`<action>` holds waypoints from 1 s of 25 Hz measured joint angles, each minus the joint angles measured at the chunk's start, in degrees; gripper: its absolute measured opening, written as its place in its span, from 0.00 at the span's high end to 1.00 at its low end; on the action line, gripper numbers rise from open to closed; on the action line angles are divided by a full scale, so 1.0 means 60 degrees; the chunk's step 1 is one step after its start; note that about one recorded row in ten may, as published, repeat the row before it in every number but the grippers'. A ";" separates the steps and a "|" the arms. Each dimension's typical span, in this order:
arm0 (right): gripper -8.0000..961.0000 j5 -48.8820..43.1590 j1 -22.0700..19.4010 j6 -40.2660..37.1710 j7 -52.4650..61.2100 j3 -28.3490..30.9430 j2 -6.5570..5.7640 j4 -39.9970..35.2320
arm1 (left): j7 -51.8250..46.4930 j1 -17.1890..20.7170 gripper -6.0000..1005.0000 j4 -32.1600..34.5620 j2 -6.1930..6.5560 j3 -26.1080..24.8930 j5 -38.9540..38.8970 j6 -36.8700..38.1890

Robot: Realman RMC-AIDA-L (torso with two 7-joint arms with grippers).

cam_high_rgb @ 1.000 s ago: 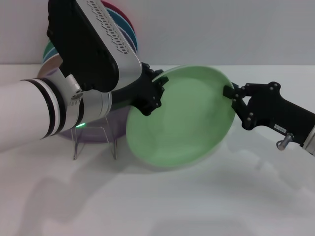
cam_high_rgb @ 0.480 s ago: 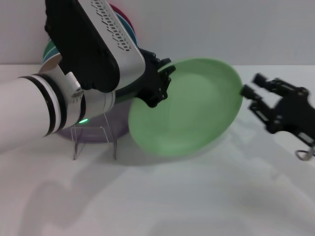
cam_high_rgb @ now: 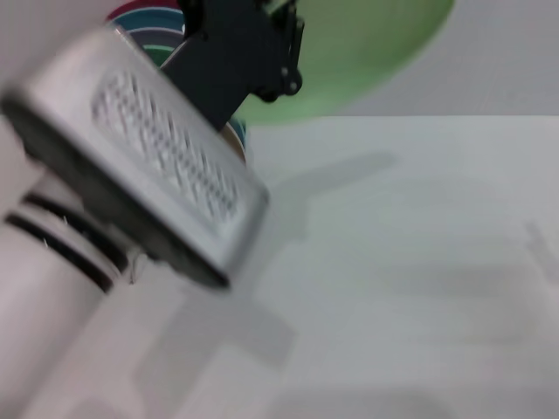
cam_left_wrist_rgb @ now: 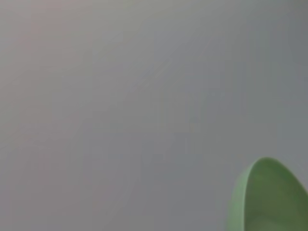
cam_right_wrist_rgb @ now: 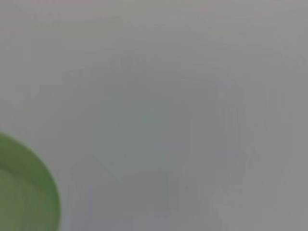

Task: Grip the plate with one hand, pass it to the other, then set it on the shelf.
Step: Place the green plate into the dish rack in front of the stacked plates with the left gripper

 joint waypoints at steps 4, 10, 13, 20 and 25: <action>0.30 0.0027 0.0088 -0.0205 -0.0044 0.0042 -0.0001 -0.0128 | -0.0909 -0.0407 0.92 0.1598 0.0308 0.0763 0.1181 0.3315; 0.29 0.0034 0.0154 -0.0364 -0.0081 0.0097 -0.0006 -0.0179 | -0.6238 -0.1170 0.92 0.4501 0.1334 0.0671 0.2428 0.7790; 0.29 0.0036 0.0171 -0.0383 -0.0131 0.0099 -0.0007 -0.0221 | -0.7248 -0.1400 0.92 0.5653 0.1546 0.0413 0.2430 0.8577; 0.29 0.0000 0.0186 -0.0403 -0.0172 0.0084 -0.0008 -0.0266 | -1.0630 -0.3302 0.92 1.1529 0.1802 -0.0187 0.2433 1.2402; 0.29 -0.0010 0.0183 -0.0340 -0.0170 0.0032 -0.0009 -0.0265 | -1.1186 -0.4206 0.92 1.4426 0.1515 -0.0362 0.2432 1.3790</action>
